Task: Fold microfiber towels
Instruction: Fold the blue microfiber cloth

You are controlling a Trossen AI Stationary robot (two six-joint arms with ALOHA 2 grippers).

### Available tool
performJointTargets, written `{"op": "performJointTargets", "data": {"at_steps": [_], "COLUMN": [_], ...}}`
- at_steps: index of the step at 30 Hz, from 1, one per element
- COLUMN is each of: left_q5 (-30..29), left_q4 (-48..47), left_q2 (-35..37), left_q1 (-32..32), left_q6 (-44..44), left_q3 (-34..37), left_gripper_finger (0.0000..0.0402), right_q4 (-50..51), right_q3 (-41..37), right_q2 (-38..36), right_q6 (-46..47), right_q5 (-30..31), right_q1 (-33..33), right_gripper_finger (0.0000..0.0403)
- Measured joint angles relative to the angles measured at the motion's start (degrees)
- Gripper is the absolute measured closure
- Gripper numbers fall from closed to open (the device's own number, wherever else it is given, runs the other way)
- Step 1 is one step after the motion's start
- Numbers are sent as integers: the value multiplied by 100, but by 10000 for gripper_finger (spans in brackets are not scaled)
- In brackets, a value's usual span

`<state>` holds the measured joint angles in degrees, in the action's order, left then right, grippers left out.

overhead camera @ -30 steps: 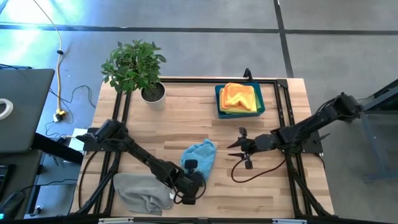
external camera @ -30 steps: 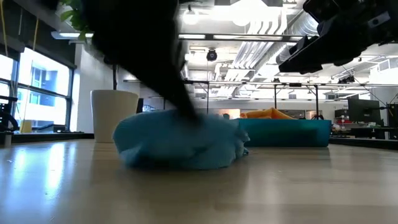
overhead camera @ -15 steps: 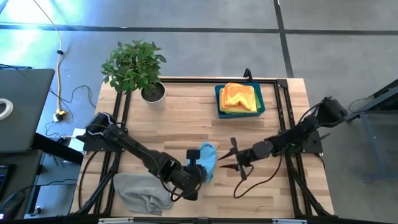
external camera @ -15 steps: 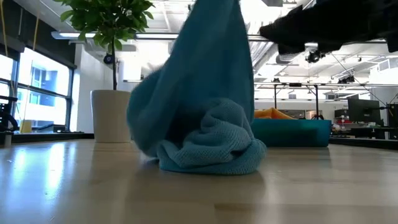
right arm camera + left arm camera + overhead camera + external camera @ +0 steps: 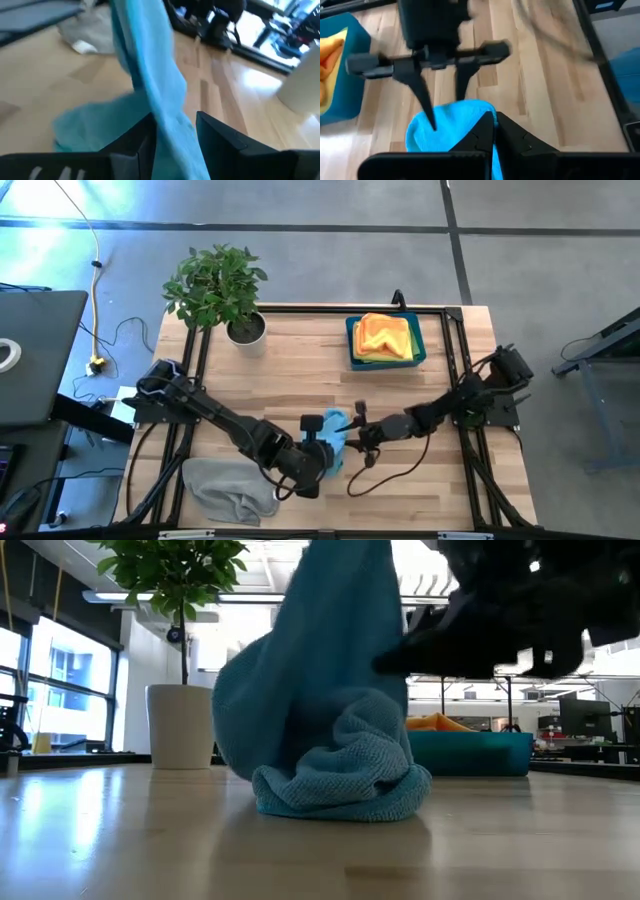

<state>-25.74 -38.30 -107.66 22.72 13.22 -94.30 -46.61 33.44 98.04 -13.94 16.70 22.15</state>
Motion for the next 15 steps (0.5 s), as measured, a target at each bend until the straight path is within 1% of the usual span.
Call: {"op": "performJointTargets", "data": {"at_steps": [4, 10, 15], "left_q5": [-50, -74, -413], "left_q4": [-223, -595, -1133], "left_q2": [3, 6, 4], "left_q1": [96, 249, 413], "left_q6": [-131, -148, -145], "left_q3": [-395, -983, -1449], "left_gripper_finger": [399, 399, 399], "right_q4": [15, 8, 103], "right_q3": [-56, -51, -51], "right_q2": [57, 58, 57], "right_q6": [206, 203, 210], "right_q5": [31, 49, 49], "right_q1": [-170, -270, -270], "right_gripper_finger": [270, 270, 270]}}
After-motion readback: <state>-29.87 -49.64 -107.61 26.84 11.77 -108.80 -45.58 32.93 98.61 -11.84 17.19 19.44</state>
